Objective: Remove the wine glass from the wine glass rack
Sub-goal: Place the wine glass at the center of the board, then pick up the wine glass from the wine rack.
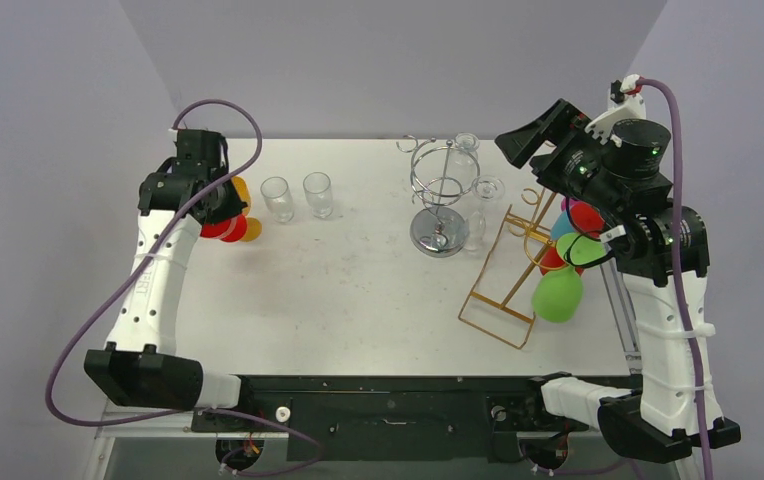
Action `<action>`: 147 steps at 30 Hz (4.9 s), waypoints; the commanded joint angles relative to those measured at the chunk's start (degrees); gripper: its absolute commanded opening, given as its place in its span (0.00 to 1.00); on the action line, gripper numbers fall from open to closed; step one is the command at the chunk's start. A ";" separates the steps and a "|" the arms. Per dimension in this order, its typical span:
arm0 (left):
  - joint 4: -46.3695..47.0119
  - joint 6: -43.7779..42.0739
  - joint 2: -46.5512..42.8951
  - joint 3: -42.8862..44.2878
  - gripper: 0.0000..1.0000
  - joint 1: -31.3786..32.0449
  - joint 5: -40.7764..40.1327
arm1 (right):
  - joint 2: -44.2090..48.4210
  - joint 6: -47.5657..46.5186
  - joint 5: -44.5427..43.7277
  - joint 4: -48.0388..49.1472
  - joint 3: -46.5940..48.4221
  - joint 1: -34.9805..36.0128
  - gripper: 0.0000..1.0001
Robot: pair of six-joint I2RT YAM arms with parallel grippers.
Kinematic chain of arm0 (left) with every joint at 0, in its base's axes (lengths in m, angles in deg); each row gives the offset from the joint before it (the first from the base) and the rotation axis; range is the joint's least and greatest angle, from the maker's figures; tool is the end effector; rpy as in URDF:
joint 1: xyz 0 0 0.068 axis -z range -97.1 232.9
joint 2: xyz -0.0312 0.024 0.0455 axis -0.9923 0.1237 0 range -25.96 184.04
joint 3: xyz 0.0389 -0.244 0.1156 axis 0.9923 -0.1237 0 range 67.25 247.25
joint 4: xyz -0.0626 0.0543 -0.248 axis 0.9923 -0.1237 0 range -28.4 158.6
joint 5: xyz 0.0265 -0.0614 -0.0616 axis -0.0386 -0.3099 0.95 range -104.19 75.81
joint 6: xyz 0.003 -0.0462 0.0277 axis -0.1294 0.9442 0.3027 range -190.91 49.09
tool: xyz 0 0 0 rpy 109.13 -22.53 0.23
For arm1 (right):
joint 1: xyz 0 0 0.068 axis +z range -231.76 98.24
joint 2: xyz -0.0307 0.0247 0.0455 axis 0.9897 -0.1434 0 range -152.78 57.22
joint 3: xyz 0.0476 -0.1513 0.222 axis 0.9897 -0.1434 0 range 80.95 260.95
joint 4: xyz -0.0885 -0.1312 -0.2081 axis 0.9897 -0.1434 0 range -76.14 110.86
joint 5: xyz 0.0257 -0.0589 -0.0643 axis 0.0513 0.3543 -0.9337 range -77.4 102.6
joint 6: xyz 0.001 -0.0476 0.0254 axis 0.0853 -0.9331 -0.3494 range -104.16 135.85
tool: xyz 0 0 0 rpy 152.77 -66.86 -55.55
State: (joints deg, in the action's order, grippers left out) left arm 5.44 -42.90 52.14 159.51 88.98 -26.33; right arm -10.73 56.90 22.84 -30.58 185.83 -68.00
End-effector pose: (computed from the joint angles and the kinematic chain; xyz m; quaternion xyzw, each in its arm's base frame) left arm 0.2592 -0.0200 0.4078 -0.2134 0.9074 -0.0074 0.3620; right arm 0.1795 0.0504 0.5260 0.1328 0.7782 0.3433 0.5089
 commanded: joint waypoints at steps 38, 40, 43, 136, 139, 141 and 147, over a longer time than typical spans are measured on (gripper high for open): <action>9.89 -2.58 18.26 -7.00 0.11 -12.77 0.80 | 2.28 -1.80 1.46 3.57 -3.01 1.01 0.81; 9.71 -2.61 17.91 -6.58 0.17 -12.82 0.10 | 2.17 -1.77 1.38 3.54 -2.89 1.01 0.81; 9.46 -2.83 17.03 -5.97 0.25 -12.80 -1.14 | 1.89 -1.85 1.36 3.49 -2.55 1.01 0.81; 24.59 0.97 -7.46 -9.10 0.90 28.51 17.30 | 25.42 2.99 -2.58 -16.83 -21.04 -37.37 0.59; 25.45 0.84 -7.95 -9.86 0.90 28.52 17.98 | 25.82 4.87 -1.38 -16.01 -22.93 -37.40 0.54; 25.72 0.73 -8.30 -10.17 0.90 28.52 18.24 | 25.95 5.76 -0.78 -15.33 -24.15 -37.40 0.52; 26.18 0.30 -8.65 -10.38 0.90 28.54 18.93 | 26.86 7.80 0.68 -13.41 -26.43 -37.40 0.37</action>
State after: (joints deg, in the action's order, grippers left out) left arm 27.80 -42.00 45.43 149.11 117.31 -8.96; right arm 15.22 62.50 22.14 -47.63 160.04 -105.04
